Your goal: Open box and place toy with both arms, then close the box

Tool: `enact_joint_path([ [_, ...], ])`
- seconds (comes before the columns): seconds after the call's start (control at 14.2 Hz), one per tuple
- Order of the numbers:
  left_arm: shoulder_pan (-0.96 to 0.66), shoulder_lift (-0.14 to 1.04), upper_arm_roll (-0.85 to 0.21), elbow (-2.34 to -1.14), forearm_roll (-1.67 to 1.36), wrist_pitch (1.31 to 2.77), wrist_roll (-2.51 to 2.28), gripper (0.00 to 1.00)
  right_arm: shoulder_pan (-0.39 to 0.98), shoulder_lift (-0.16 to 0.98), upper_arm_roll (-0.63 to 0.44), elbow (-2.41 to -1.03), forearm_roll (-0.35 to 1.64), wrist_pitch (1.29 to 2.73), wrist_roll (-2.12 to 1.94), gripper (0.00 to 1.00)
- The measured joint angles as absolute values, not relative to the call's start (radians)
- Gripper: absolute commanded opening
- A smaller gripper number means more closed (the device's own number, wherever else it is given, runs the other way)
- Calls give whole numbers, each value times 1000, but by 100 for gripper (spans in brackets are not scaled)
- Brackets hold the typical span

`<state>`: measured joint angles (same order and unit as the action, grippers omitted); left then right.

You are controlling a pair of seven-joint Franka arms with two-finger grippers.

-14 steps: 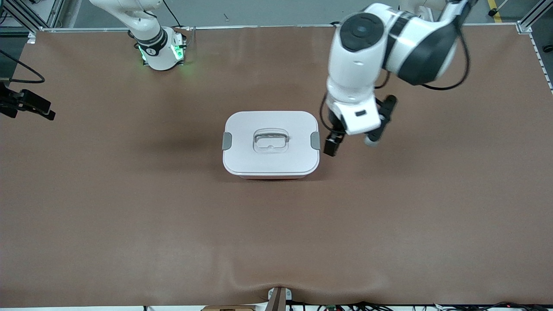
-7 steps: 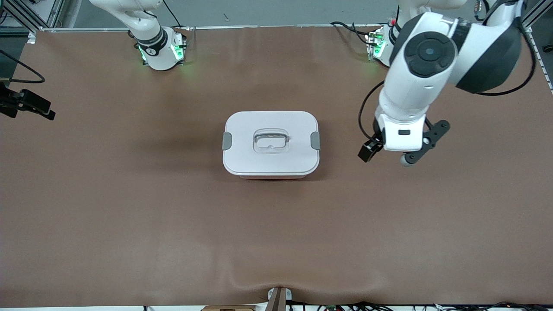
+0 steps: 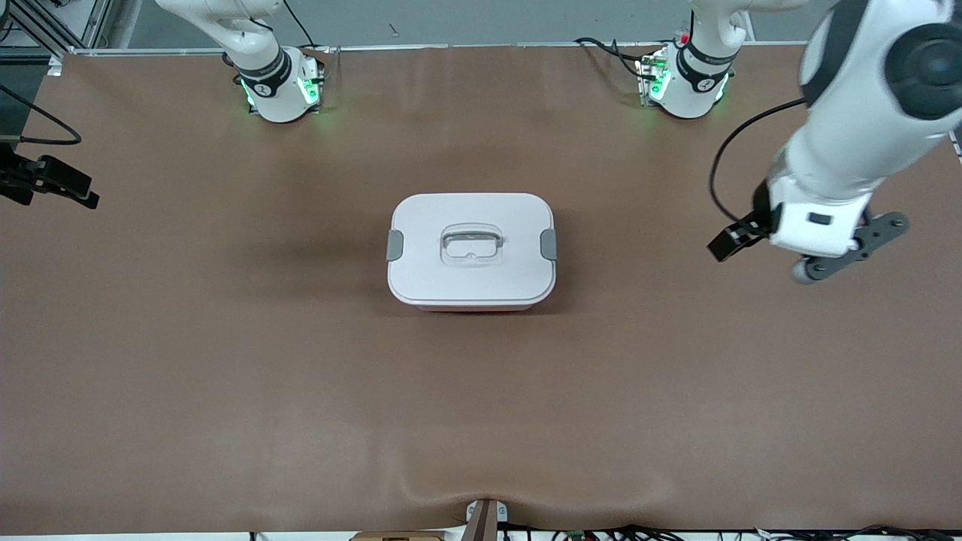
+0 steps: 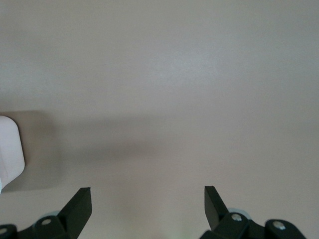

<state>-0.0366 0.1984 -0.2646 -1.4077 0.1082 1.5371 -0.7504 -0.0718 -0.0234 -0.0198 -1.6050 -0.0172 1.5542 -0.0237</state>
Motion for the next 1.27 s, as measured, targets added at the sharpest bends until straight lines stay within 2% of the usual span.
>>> enact_joint_path([
  [0.35,28,136,-249,-1419,59,1476,-547,100,-72,-23,-20,-1605,-17,1556,-24,100],
  [0.63,-43,54,-96,-1494,18,1470,-376,100,-71,-23,-20,-1605,-17,1556,-24,100],
  [0.77,-55,7,-52,-1533,6,1471,-333,100,-71,-23,-20,-1605,-17,1556,-24,100],
  [1.12,-52,-112,-52,-1675,5,1515,-293,100,-71,-23,-20,-1605,-17,1556,-24,100],
  [1.27,-57,-141,-56,-1697,5,1523,-290,100,-71,-23,-20,-1605,-17,1554,-23,100],
])
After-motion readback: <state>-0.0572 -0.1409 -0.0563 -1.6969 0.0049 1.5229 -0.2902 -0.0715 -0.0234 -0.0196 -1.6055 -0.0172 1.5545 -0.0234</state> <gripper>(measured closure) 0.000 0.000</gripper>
